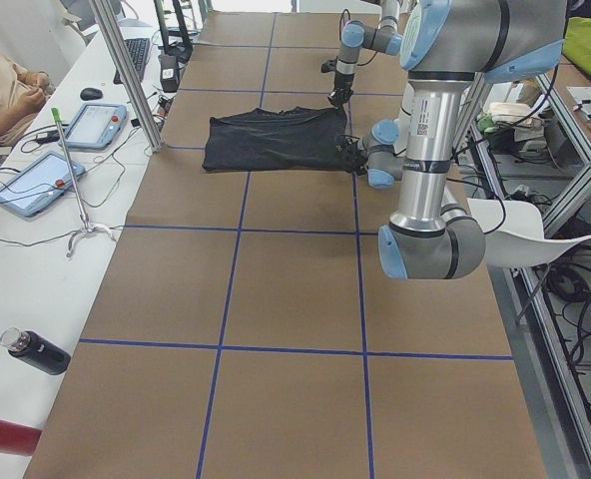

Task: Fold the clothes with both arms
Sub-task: 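Grasp the near edge corners with both grippers and pull toward the robot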

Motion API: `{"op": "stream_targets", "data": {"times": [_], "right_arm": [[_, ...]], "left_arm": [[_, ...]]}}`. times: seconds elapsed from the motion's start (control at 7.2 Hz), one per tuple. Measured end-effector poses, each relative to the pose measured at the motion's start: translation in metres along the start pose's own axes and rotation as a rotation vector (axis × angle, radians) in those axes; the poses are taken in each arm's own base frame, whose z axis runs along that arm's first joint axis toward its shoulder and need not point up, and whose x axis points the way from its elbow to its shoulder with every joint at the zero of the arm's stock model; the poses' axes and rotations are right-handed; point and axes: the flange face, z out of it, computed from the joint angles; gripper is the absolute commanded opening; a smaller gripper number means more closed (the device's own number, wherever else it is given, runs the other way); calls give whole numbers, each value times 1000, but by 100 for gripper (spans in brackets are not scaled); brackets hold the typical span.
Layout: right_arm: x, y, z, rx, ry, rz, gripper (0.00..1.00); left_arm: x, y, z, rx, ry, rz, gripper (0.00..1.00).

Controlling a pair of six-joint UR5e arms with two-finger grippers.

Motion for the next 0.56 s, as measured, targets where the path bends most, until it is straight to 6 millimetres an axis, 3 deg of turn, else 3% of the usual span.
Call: {"op": "stream_targets", "data": {"times": [0.28,0.56], "right_arm": [[0,0,-1,0,-1,0,0],[0,0,-1,-1,-1,0,0]], "left_arm": [[2,0,0,1,3,0,56],[4,-3,0,5,7,-1,53]]}}
